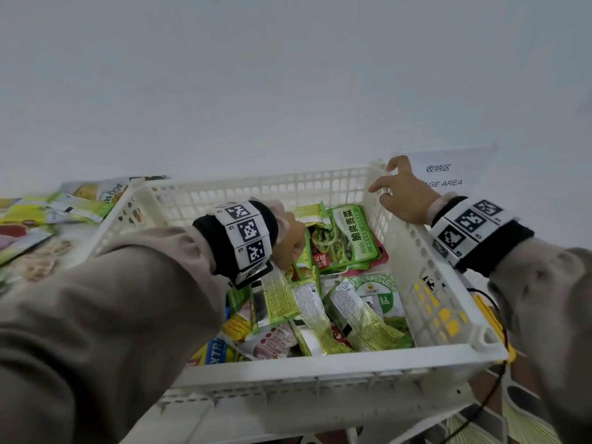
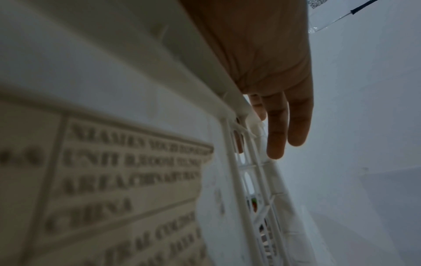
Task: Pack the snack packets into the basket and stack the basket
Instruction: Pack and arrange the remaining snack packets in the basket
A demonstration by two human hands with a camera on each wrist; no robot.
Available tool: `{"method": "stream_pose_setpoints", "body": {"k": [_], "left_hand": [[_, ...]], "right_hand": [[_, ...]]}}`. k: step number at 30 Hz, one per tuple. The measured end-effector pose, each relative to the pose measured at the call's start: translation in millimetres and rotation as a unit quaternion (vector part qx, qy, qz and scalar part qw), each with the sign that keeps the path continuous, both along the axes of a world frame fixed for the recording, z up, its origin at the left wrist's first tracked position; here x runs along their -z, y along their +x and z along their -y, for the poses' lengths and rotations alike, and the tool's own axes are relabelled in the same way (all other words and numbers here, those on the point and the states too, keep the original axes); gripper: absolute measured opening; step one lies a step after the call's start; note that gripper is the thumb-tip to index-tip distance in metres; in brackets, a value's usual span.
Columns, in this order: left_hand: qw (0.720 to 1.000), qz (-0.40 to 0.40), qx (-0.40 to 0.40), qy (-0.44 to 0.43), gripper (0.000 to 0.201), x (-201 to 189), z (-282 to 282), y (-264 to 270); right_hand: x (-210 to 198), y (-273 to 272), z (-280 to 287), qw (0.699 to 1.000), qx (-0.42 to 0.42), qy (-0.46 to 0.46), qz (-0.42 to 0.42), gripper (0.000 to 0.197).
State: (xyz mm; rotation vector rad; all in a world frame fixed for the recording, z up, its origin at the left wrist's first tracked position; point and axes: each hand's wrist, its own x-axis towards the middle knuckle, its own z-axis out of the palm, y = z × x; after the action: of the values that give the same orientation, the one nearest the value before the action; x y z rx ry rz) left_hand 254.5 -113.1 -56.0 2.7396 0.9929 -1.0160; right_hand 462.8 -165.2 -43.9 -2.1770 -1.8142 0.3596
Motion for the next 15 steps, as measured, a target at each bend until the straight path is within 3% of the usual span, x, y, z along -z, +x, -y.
{"method": "stream_pose_setpoints", "body": {"k": [8, 15], "left_hand": [[0.989, 0.113, -0.072, -0.061, 0.017, -44, -8, -15], [0.947, 0.299, -0.065, -0.100, 0.023, -80, -16, -26]], "right_hand": [[1, 3, -1, 1.000, -0.004, 0.009, -0.003, 0.032], [2, 3, -1, 1.000, -0.008, 0.008, -0.006, 0.031]]}}
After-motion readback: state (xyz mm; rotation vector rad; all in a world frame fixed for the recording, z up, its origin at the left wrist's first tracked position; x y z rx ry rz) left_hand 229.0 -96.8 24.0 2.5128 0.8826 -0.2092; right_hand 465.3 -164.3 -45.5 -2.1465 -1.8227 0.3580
